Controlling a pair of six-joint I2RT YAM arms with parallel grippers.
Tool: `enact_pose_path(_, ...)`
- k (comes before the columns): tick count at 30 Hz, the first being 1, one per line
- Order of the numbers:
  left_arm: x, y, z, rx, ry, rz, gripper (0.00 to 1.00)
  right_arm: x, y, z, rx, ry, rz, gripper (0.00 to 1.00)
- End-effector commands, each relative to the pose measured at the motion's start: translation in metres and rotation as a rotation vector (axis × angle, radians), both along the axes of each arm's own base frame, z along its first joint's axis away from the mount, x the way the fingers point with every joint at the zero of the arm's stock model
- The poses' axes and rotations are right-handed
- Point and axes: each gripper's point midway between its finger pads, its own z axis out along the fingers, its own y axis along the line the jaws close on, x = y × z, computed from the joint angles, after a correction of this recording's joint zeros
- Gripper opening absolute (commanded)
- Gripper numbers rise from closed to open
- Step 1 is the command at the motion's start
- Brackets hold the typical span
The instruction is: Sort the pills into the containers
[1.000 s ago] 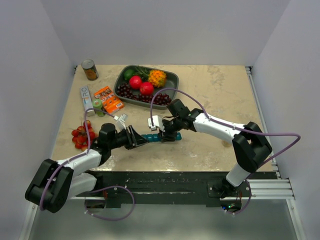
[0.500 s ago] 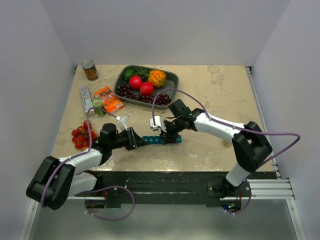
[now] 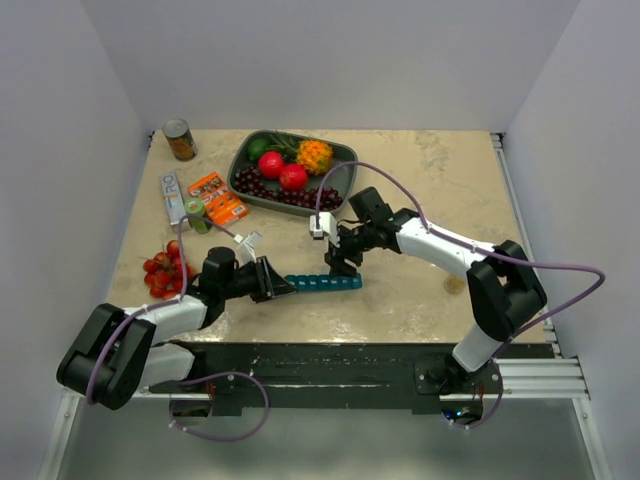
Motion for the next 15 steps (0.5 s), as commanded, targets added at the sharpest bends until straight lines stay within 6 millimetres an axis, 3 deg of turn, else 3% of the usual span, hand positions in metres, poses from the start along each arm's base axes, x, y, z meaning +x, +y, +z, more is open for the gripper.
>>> enact_pose_path(1,-0.002,0.000,-0.002,0.004,-0.025,-0.013,0.00,0.031,0.003,0.030,0.040,-0.136,-0.113,0.65)
enact_pose_path(3,-0.003,-0.001,-0.003,0.000,-0.022,-0.017,0.00,0.036,0.001,0.027,0.031,-0.143,-0.145,0.63)
enact_pose_path(6,-0.003,0.000,-0.005,0.002,-0.011,-0.012,0.00,0.017,0.007,0.029,0.055,-0.111,-0.020,0.64)
enact_pose_path(7,-0.002,-0.001,-0.004,-0.002,-0.012,-0.011,0.00,-0.004,0.005,0.022,0.037,-0.052,0.052,0.73)
enact_pose_path(10,-0.001,-0.001,-0.004,-0.002,-0.010,-0.008,0.00,-0.032,0.011,0.015,0.029,-0.075,0.202,0.90)
enact_pose_path(15,-0.002,-0.001,-0.004,-0.009,-0.004,-0.007,0.00,-0.028,0.013,0.000,-0.031,-0.137,0.181,0.95)
